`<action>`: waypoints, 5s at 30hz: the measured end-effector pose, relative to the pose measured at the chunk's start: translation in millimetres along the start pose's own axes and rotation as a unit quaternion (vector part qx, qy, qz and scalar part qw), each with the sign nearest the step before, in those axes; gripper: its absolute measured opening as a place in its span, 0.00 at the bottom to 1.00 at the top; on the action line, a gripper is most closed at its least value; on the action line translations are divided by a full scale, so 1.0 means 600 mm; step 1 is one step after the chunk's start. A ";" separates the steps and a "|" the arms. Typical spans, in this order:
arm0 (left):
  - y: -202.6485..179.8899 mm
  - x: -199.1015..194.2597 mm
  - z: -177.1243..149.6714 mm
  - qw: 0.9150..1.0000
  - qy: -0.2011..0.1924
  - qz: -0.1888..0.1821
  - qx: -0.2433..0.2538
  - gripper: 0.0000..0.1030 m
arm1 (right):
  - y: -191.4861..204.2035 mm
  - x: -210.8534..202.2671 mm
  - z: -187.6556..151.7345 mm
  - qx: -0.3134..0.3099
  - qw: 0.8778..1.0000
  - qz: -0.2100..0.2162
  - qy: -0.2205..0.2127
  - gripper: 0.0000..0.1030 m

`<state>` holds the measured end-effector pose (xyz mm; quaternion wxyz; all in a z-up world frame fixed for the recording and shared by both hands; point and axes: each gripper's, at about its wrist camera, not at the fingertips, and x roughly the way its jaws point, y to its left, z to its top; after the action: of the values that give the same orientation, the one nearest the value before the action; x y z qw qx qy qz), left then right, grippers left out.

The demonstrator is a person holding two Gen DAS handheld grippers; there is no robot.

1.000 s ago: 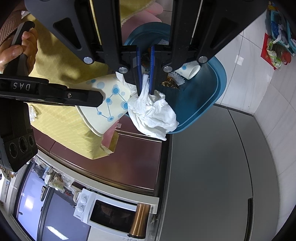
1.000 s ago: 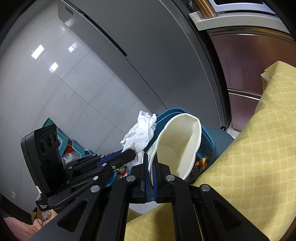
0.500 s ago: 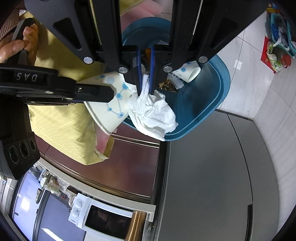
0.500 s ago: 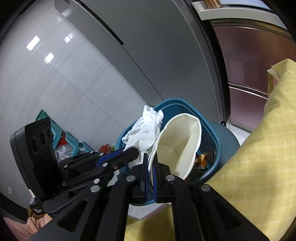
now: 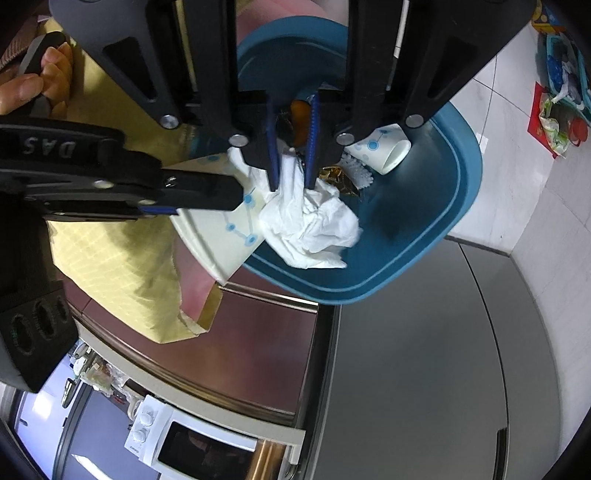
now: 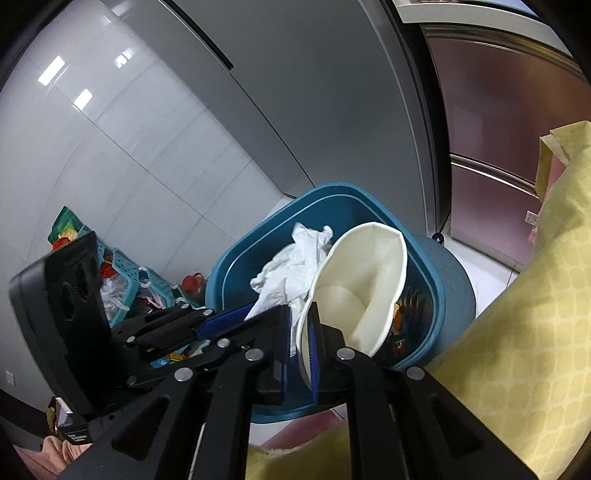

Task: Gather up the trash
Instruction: 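Open both grippers to drop the tissue and cup into the bin, then move both open grippers back over the table toward the gold packet and tissue, then grasp the gold foil packet with the left gripper while the right gripper grasps the crumpled tissue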

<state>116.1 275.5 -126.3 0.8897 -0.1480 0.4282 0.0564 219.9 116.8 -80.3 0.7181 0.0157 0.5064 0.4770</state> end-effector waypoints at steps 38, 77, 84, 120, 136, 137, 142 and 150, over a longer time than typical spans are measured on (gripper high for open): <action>-0.090 -0.091 -0.020 0.995 -0.063 -0.063 0.049 0.44 | -0.045 -0.218 -0.088 0.008 0.992 -0.029 -0.124 0.40; -0.720 -0.073 -0.315 0.827 0.178 -0.418 0.332 0.53 | -0.309 -0.592 -0.620 0.305 0.880 -0.224 -0.288 0.41; -0.748 -0.029 -0.284 0.831 0.210 -0.437 0.271 0.52 | -0.307 -0.580 -0.620 0.299 0.886 -0.199 -0.293 0.41; -0.434 -0.079 -0.081 0.943 0.035 -0.278 0.180 0.08 | -0.411 -0.451 -0.261 0.226 0.934 -0.155 -0.230 0.42; -0.393 -0.082 -0.071 0.959 0.011 -0.236 0.156 0.08 | -0.422 -0.418 -0.222 0.236 0.930 -0.165 -0.229 0.32; -0.392 -0.084 -0.072 0.960 0.011 -0.234 0.155 0.08 | -0.423 -0.417 -0.222 0.235 0.930 -0.165 -0.229 0.28; -0.395 -0.091 -0.080 0.962 0.012 -0.225 0.152 0.08 | -0.429 -0.417 -0.226 0.238 0.929 -0.163 -0.233 0.13; -0.390 -0.087 -0.071 0.964 0.007 -0.221 0.148 0.08 | -0.408 -0.434 -0.237 0.222 0.929 -0.157 -0.253 0.10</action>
<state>104.7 41.0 -60.4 0.8889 -0.1062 0.3947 -0.2068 269.8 -264.2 -87.9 0.8661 0.2153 0.3971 0.2140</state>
